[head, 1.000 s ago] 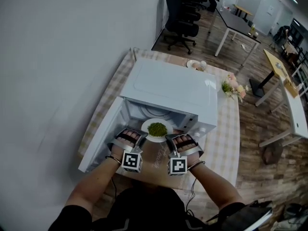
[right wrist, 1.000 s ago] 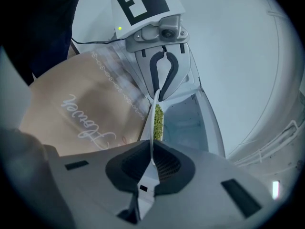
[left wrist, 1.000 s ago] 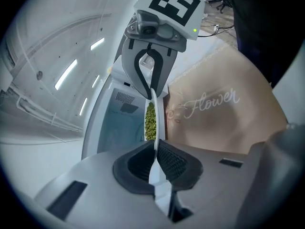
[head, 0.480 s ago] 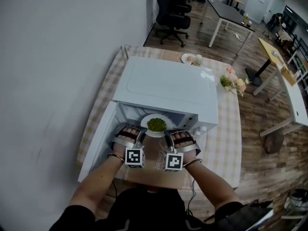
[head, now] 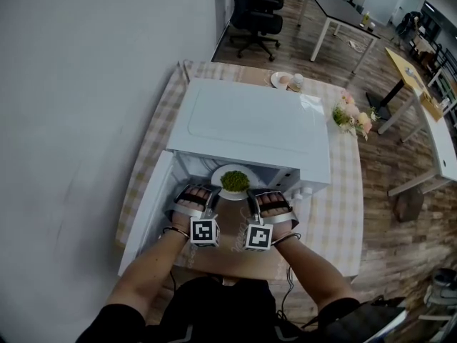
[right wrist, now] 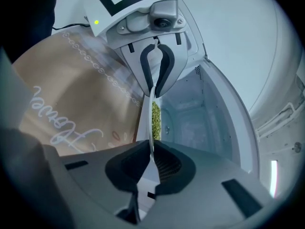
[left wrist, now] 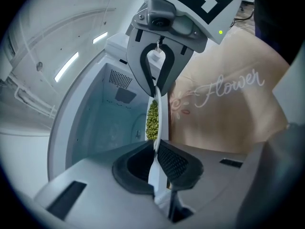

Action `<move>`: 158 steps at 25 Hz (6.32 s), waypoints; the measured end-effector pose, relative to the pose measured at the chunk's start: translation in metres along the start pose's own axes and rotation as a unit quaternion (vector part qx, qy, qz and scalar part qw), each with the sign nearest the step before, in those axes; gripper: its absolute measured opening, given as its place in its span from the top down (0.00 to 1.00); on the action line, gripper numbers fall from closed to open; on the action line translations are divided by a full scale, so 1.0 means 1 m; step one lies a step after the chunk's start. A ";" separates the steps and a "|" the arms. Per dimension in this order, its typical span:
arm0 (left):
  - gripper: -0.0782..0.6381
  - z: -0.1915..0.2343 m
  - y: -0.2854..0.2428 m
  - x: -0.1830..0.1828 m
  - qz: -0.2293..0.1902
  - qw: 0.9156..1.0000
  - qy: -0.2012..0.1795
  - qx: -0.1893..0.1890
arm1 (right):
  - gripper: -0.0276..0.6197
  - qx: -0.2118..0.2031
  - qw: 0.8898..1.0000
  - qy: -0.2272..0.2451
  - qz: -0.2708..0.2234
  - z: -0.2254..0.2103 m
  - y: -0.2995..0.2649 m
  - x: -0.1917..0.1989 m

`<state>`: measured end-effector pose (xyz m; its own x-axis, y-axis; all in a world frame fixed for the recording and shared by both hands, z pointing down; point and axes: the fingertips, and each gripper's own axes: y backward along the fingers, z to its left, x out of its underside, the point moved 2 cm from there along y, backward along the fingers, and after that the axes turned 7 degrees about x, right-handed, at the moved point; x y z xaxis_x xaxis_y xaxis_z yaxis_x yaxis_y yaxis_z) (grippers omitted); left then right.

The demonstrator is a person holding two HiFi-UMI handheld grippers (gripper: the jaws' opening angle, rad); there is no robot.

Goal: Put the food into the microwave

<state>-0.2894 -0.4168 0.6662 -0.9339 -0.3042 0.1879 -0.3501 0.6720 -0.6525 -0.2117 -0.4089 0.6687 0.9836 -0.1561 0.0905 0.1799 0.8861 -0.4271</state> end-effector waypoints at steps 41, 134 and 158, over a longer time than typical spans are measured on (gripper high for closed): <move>0.81 -0.008 -0.017 -0.015 -0.018 0.999 -0.032 0.022 | 0.91 -0.005 0.999 0.016 -0.029 0.008 -0.036 -0.024; 0.87 0.044 0.077 -0.133 -0.086 0.938 0.329 -0.067 | 0.89 -0.045 0.921 -0.373 -0.099 -0.067 0.170 0.112; 0.88 0.043 0.286 -0.077 -0.157 0.807 0.531 -0.204 | 0.94 -0.088 0.772 -0.581 -0.243 -0.151 0.223 0.010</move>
<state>-0.3147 -0.2300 0.4336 -0.2530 0.1021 0.9620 -0.3735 0.9070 -0.1945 -0.1596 -0.2788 0.4384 0.1414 0.1363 0.9805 0.6226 0.7578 -0.1951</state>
